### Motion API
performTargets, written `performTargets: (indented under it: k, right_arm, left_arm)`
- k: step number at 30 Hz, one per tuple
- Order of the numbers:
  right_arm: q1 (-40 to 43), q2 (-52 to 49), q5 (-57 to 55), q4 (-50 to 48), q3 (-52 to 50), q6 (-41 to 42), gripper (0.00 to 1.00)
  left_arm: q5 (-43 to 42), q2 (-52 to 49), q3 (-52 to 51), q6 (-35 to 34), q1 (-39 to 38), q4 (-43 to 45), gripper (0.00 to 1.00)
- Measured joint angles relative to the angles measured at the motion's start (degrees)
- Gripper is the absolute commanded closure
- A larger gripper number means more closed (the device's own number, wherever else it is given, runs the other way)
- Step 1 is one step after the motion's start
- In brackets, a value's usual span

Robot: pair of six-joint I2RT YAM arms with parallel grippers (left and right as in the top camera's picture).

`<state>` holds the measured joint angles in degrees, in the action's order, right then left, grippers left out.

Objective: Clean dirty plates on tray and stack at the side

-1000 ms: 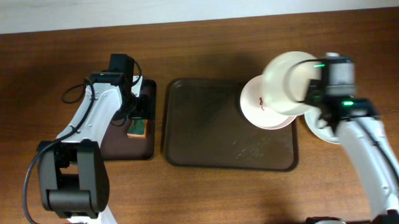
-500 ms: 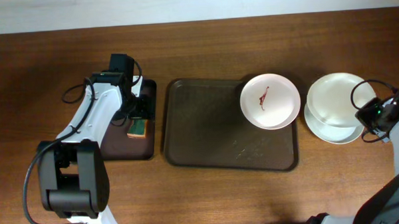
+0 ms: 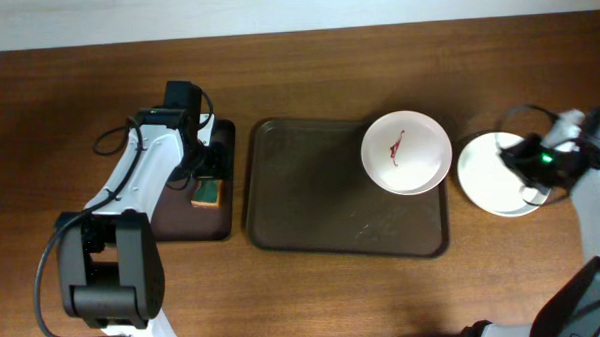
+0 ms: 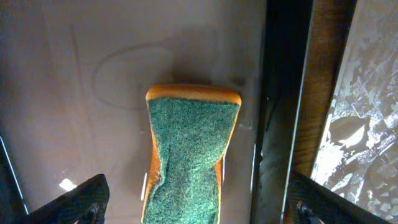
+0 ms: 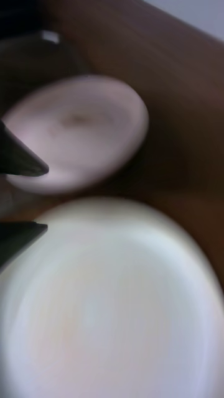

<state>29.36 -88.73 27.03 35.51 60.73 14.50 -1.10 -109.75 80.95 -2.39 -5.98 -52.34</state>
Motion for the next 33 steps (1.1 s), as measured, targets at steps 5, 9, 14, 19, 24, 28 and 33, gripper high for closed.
performTargets:
  k: [5,9,14,19,24,28,33]
  right_arm:
    - [-19.47,-0.07,4.52,-7.21,-0.09,-4.72,0.96]
    - [-33.35,-0.72,2.32,-14.19,-0.09,-5.25,0.96]
    - [-44.94,-5.73,-2.40,-25.49,-0.11,0.35,0.96]
    - [-52.04,-15.54,-3.89,-21.97,5.49,5.70,0.96]
    - [-53.42,-22.58,-4.57,-9.20,26.12,6.03,0.96]
    - [-53.90,-26.73,-4.81,-8.92,32.17,6.01,0.96]
    - [-57.18,-33.77,-7.58,-9.18,32.15,5.99,0.96]
  left_arm:
    - [-0.02,0.00,0.07,0.04,0.00,-0.46,0.44]
    - [0.22,0.00,0.07,-0.02,0.57,-1.29,0.37]
    - [-0.55,0.07,0.09,-1.55,6.73,-1.79,0.34]
    - [-3.45,0.52,0.09,-1.95,13.57,-2.60,0.30]
    - [-4.17,0.59,0.09,-1.95,16.04,-3.63,0.28]
    - [-4.48,0.59,0.09,-1.95,16.13,-4.79,0.28]
    - [-4.52,0.59,0.09,-1.95,16.13,-5.18,0.27]
